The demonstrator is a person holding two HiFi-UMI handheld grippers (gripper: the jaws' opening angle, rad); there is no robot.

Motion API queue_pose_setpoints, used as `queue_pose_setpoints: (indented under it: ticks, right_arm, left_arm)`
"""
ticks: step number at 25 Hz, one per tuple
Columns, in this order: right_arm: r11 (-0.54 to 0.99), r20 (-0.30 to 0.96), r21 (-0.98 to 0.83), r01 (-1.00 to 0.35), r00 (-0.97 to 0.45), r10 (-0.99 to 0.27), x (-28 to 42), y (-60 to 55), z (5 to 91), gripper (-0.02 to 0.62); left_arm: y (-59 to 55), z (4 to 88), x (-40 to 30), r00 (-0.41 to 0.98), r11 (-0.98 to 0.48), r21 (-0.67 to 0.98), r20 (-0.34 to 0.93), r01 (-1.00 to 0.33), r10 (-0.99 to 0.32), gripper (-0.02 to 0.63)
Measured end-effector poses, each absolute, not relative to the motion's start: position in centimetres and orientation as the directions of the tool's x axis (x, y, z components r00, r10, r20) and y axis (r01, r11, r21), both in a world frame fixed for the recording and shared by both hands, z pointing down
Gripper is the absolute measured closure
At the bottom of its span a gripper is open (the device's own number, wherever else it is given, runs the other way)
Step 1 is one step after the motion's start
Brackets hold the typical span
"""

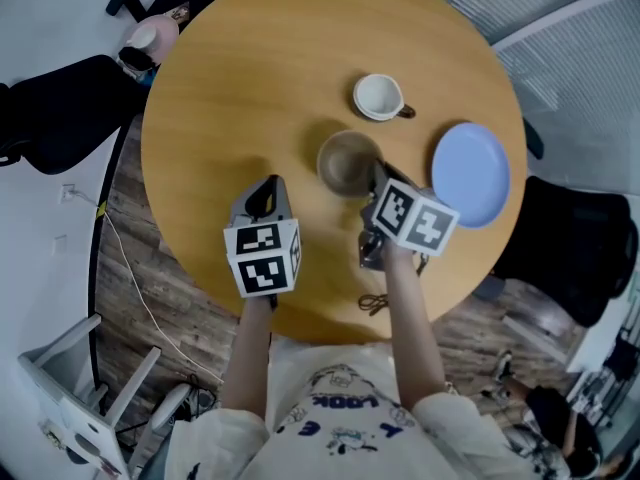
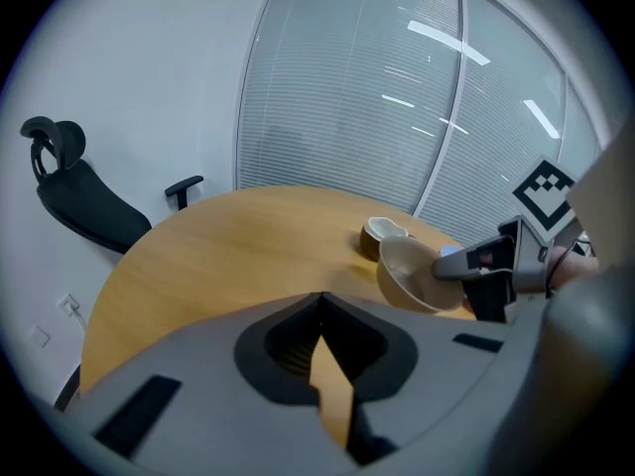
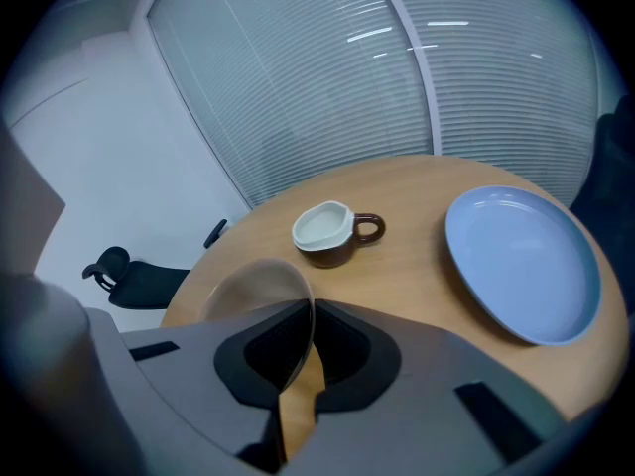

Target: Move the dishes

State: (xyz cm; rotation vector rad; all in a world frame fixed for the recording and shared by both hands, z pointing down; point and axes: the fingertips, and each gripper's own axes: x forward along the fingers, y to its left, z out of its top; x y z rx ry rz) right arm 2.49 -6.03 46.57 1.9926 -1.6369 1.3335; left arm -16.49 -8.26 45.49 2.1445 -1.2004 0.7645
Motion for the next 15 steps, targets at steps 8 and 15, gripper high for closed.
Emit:
queue_pose_setpoints:
  ticks: [8, 15]
  right_arm:
    - [-0.421, 0.754, -0.359, -0.833, 0.007, -0.656, 7.3, -0.9, 46.2, 0.581]
    - [-0.476, 0.763, -0.355, -0.805, 0.045, -0.645, 10.8, 3.0, 46.6, 0.581]
  left_arm:
    - [-5.3, 44.6, -11.9, 0.479, -0.512, 0.188, 0.701, -0.838, -0.528, 0.603]
    - [-2.7, 44.5, -8.2, 0.509, -0.561, 0.188, 0.703, -0.806, -0.496, 0.603]
